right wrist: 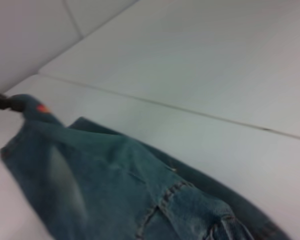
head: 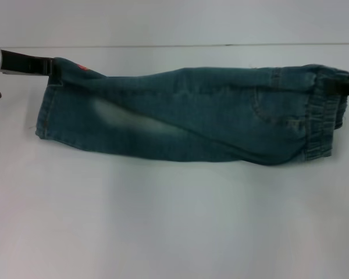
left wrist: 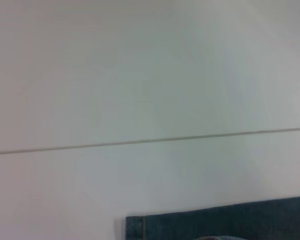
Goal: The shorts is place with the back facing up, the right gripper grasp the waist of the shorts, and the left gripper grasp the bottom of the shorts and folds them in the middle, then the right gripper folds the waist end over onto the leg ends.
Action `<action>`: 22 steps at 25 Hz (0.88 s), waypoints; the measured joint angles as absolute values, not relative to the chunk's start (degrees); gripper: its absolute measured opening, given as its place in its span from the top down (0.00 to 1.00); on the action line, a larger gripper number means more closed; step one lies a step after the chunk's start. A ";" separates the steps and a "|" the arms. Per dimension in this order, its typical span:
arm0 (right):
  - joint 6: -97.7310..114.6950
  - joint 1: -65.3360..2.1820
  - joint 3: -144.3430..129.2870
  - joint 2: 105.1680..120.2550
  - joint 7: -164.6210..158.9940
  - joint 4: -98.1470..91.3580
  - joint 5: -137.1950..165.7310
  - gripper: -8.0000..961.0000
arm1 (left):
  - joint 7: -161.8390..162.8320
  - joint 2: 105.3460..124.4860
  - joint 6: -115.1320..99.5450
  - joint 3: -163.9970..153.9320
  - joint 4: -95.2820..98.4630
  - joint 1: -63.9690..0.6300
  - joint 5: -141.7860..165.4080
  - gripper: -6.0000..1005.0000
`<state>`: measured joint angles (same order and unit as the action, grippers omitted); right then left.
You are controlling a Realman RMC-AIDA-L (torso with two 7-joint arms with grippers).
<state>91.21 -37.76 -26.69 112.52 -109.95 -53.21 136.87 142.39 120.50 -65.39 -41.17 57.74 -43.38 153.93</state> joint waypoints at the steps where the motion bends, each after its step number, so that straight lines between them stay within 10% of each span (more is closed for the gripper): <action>1: 91.79 -37.86 -27.03 112.63 -110.23 -53.36 136.86 0.94 | 142.38 120.47 -65.39 -41.15 57.74 -43.38 153.93 0.92; 22: 80.75 -37.74 -28.04 113.12 -104.36 -46.72 134.73 0.93 | 143.26 120.91 -59.78 -41.31 54.72 -43.58 153.97 0.90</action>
